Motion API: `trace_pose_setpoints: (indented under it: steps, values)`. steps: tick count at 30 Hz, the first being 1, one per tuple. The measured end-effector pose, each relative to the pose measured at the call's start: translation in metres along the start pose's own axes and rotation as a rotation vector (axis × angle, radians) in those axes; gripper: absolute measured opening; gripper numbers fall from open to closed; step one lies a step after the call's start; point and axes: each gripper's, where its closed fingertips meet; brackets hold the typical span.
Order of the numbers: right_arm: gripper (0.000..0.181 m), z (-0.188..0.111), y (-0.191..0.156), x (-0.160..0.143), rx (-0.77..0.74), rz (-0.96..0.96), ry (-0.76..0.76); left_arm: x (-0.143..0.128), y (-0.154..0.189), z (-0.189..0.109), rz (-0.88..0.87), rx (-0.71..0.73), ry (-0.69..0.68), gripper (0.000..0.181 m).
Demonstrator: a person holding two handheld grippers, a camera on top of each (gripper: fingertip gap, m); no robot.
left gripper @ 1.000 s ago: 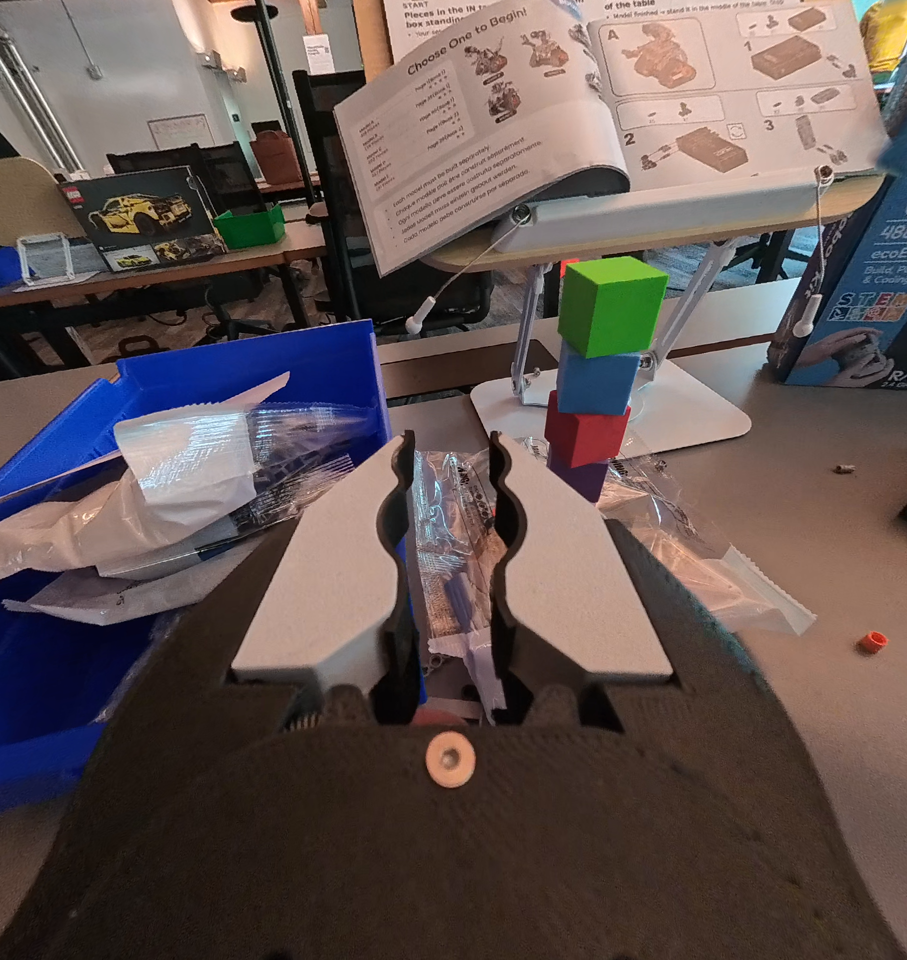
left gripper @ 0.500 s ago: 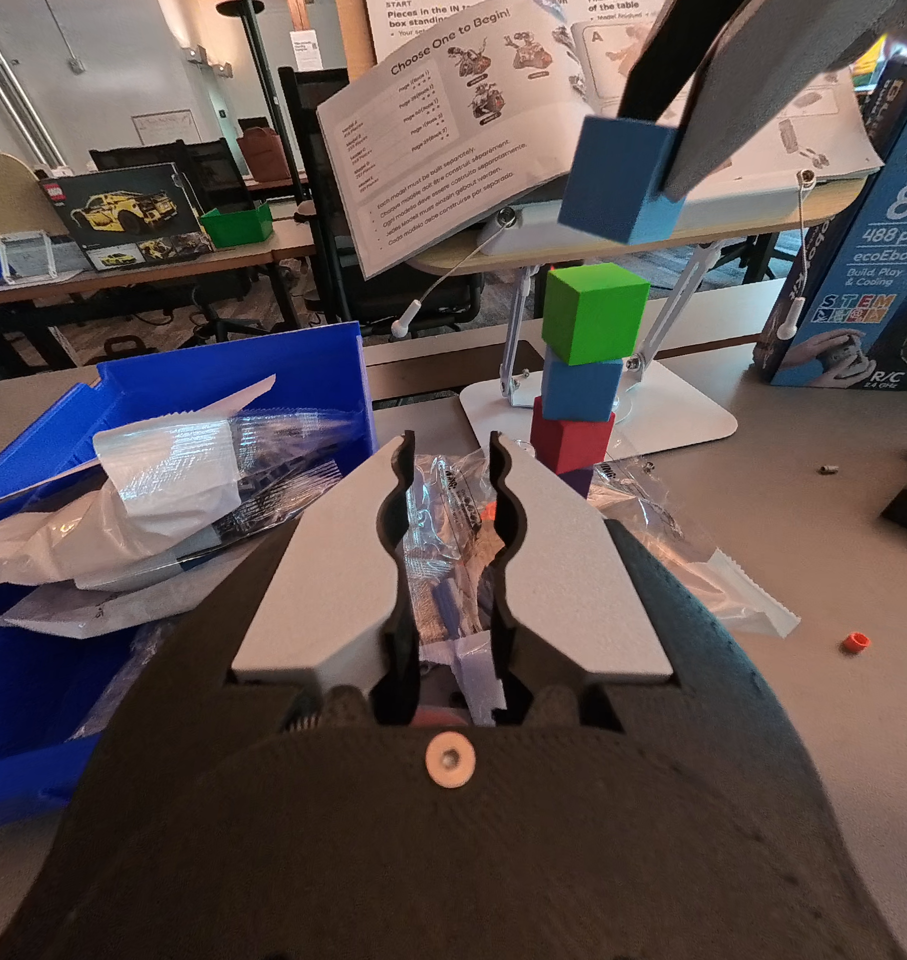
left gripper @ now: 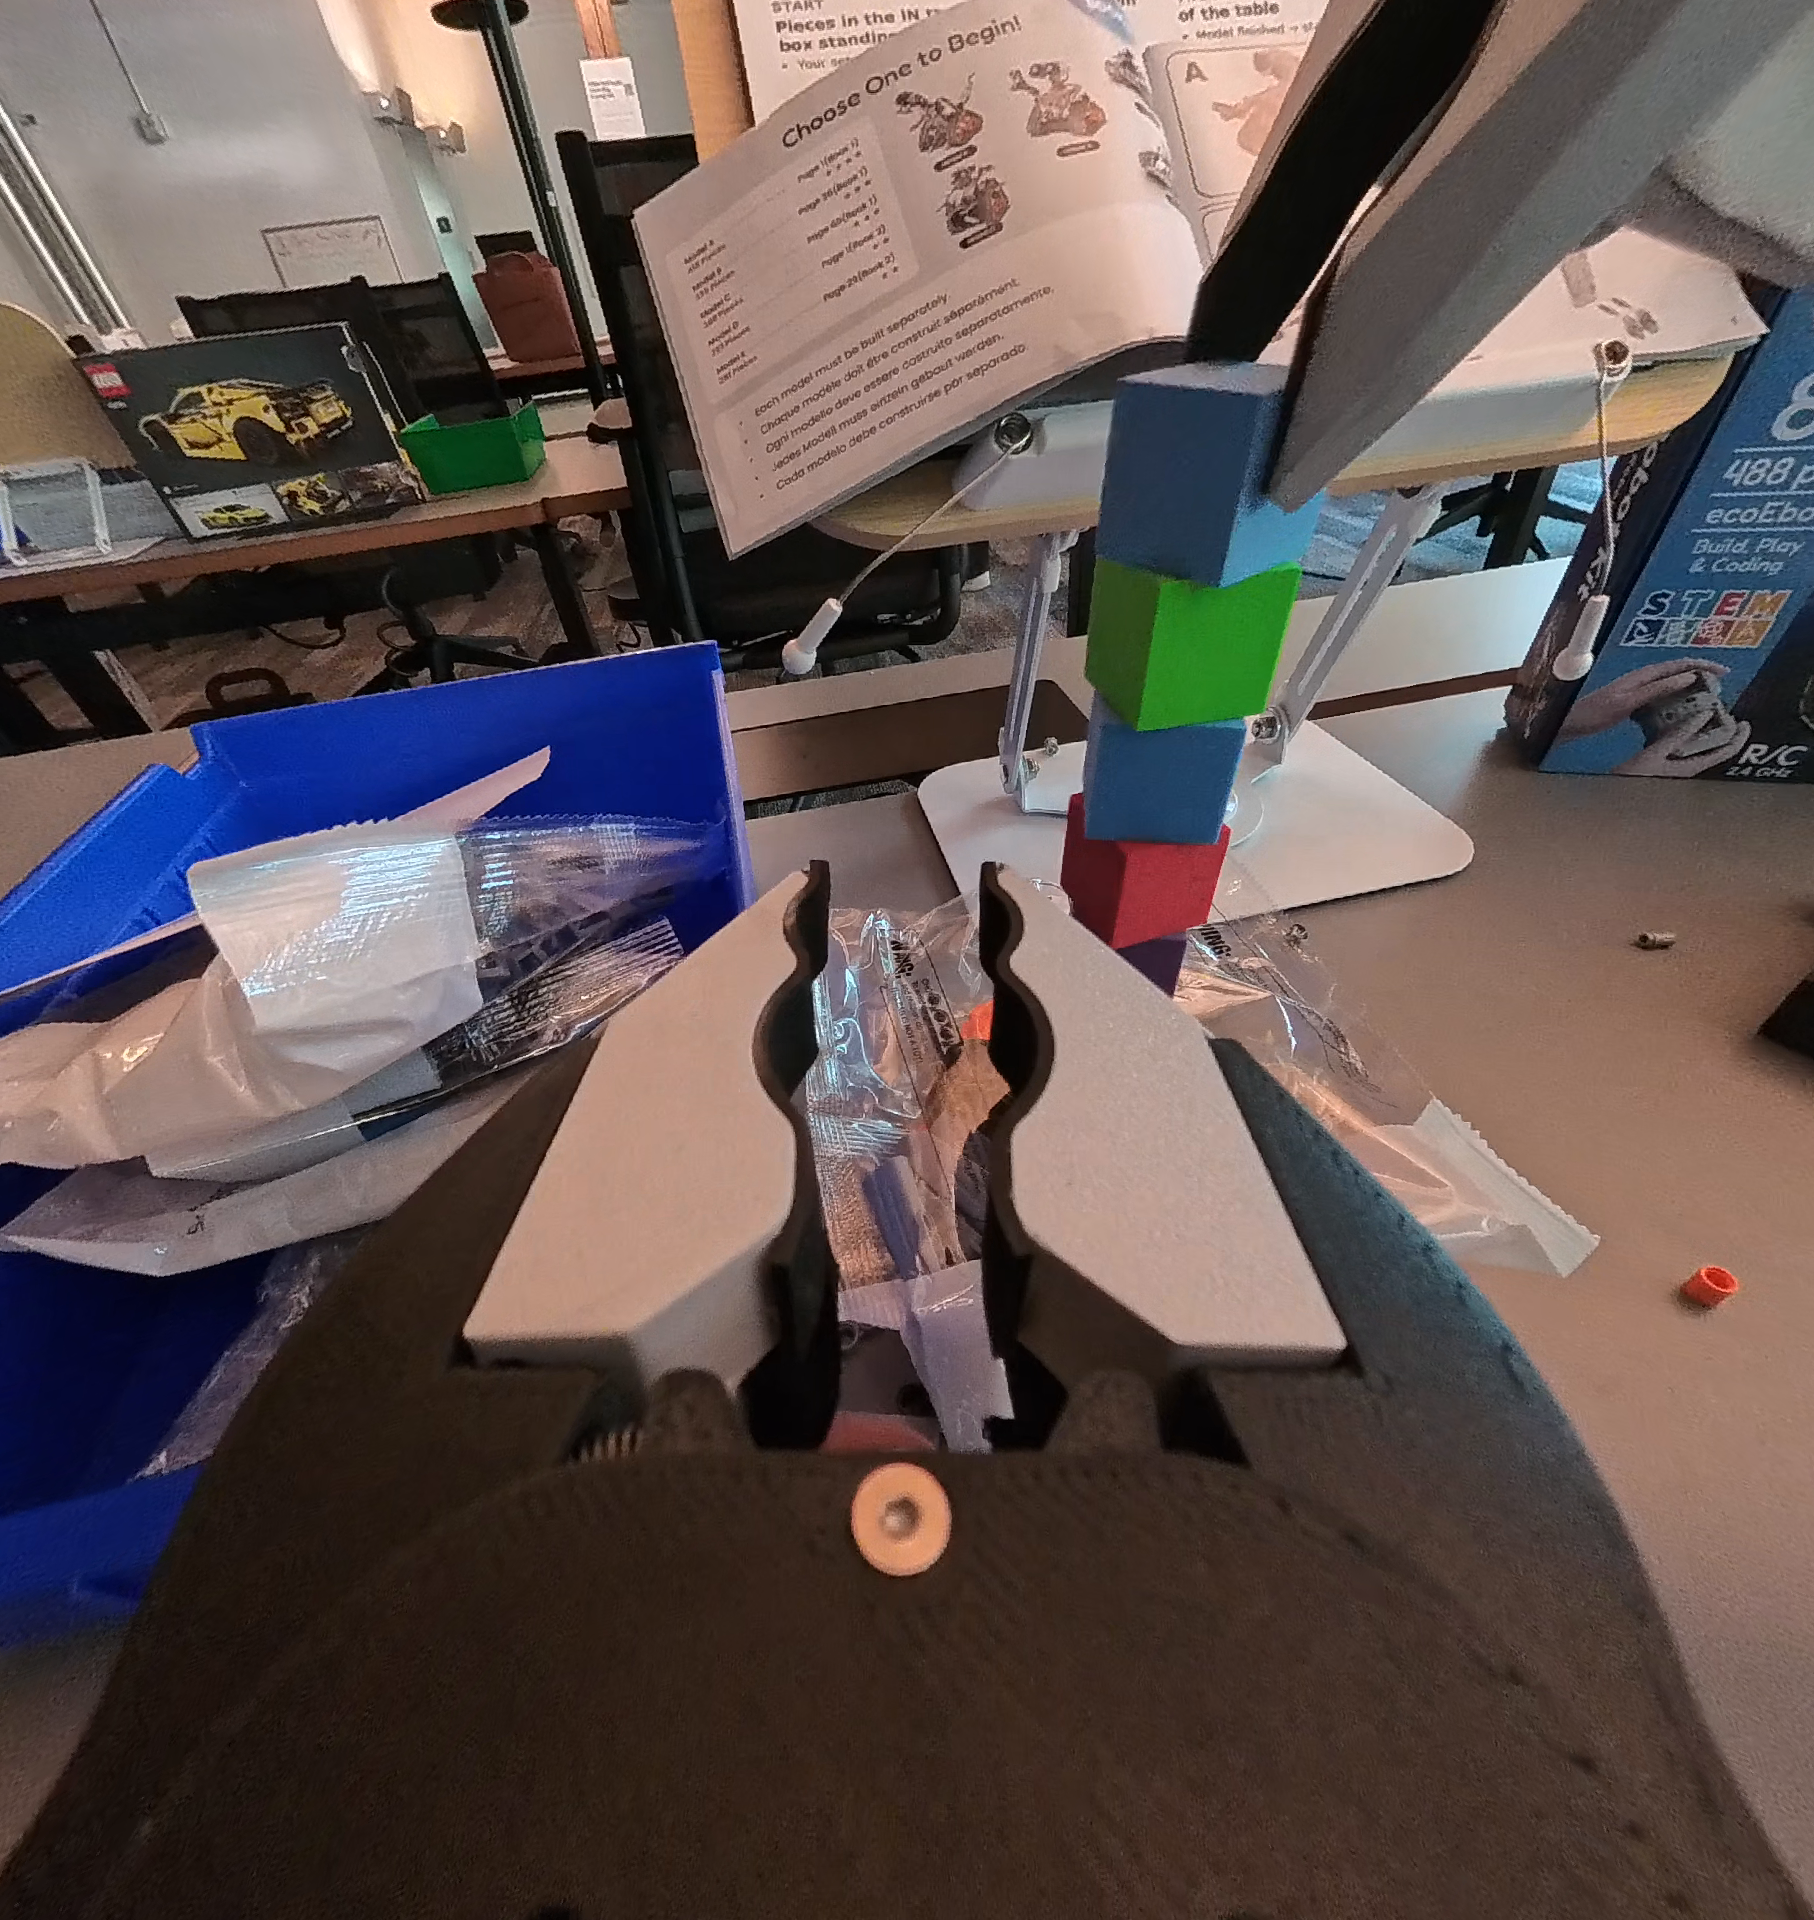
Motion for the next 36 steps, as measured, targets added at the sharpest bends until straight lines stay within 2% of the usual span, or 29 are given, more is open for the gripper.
trace_pose_setpoints:
  steps: [3, 10, 16, 19, 23, 29, 33, 36]
  values:
    - [0.033, 0.0, 0.001, 0.0, 0.003, 0.004, 0.004, 0.0, 0.0, 0.0, 0.002, 0.0, -0.001, 0.027]
    - [0.052, -0.01, 0.001, 0.005, -0.026, -0.011, 0.058, -0.001, -0.001, 0.001, 0.002, 0.003, -0.004, 0.027]
    - [0.055, -0.048, -0.009, 0.012, -0.112, -0.032, 0.192, -0.002, -0.002, 0.0, 0.004, 0.01, -0.006, 0.027]
    - [0.05, -0.069, -0.024, 0.0, -0.157, -0.045, 0.258, -0.001, -0.005, 0.0, -0.003, 0.017, -0.004, 0.027]
    - [0.049, -0.086, -0.042, -0.046, -0.255, -0.037, 0.286, -0.001, -0.008, -0.001, -0.007, 0.026, -0.003, 0.027]
    - [0.04, -0.098, -0.054, -0.139, -0.353, 0.084, 0.383, -0.003, -0.013, -0.002, -0.008, 0.046, -0.008, 0.026]
    - [0.036, -0.096, -0.042, -0.196, -0.411, 0.2, 0.525, -0.008, -0.016, 0.0, -0.008, 0.056, -0.023, 0.025]
    - [0.036, -0.079, -0.021, -0.243, -0.437, 0.32, 0.602, -0.014, -0.015, 0.003, 0.003, 0.052, -0.05, 0.023]
Point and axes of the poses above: each gripper's, where its closed fingertips meet, z out along the fingers, x out of its top, y = z × x across the jaws, and after that the axes turned 7 degrees about x, right-handed
